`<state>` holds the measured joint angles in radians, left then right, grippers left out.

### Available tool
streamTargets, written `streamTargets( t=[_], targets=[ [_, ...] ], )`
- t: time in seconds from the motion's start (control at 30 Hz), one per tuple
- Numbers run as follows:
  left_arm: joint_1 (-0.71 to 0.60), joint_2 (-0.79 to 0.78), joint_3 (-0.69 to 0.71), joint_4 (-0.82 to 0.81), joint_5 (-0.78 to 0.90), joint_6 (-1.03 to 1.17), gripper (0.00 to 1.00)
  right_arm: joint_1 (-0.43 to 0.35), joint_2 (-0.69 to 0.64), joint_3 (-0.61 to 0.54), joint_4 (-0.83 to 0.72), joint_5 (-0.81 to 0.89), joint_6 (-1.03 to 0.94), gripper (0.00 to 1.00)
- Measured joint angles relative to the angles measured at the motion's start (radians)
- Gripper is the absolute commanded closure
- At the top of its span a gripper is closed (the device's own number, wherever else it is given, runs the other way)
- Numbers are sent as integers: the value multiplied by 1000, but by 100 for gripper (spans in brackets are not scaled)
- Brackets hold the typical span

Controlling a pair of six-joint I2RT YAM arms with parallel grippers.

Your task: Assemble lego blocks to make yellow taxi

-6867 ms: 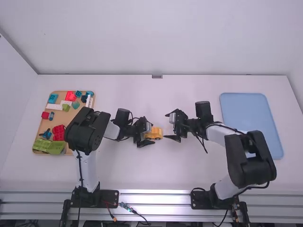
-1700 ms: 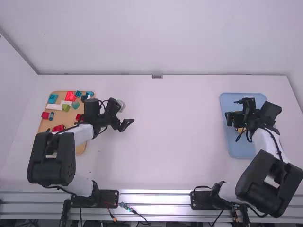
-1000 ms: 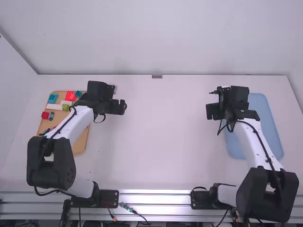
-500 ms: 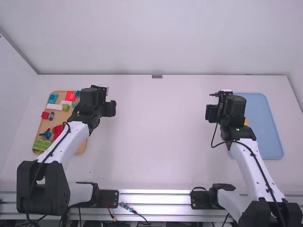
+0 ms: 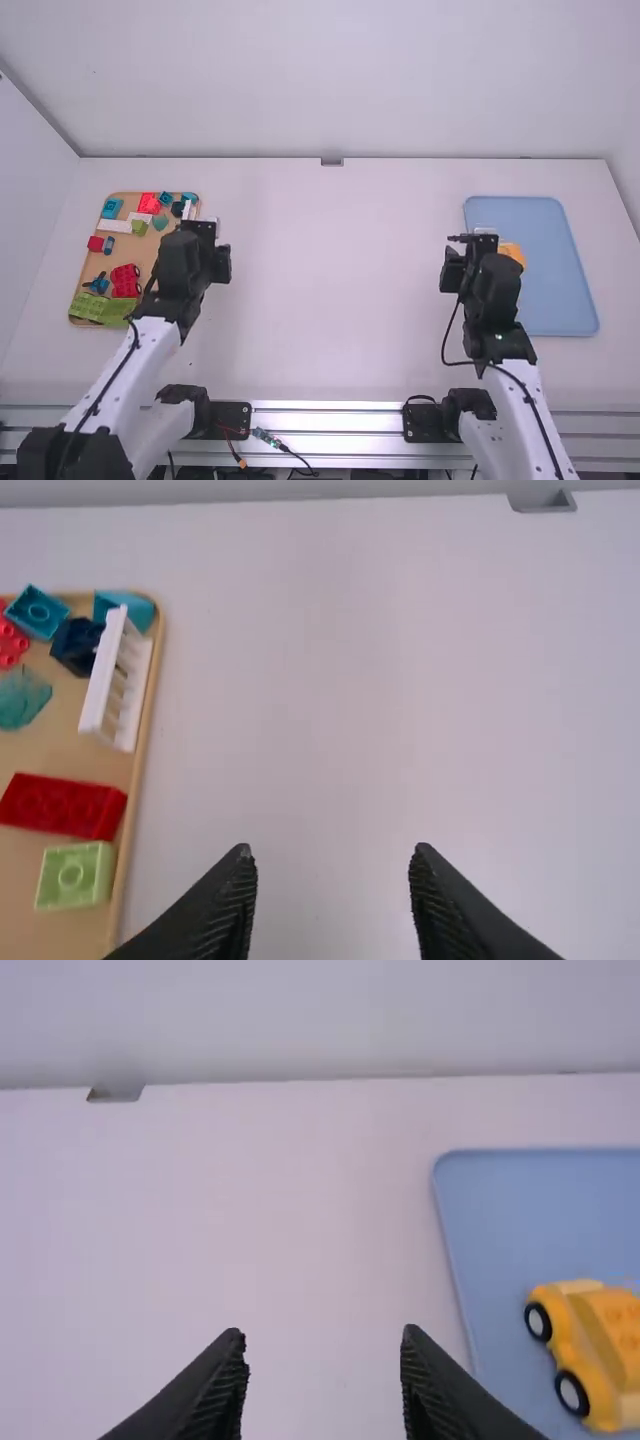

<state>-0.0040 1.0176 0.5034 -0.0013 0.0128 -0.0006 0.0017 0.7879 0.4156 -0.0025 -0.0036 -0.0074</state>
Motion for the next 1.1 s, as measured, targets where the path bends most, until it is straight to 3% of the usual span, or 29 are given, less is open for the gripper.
streamTargets(
  t=[0.53, 0.77, 1.1],
  targets=[
    [0, -373, -361, 0, 0, 0, 100, 0, -345, -341, 0, -1, 1, 100],
    [0, -512, -494, 0, -2, 0, 100, 0, -462, -404, 8, 1, 2, 100],
    [0, -679, -494, 7, -8, 0, 100, 0, -604, -404, 8, 1, 4, 100]
  ],
)
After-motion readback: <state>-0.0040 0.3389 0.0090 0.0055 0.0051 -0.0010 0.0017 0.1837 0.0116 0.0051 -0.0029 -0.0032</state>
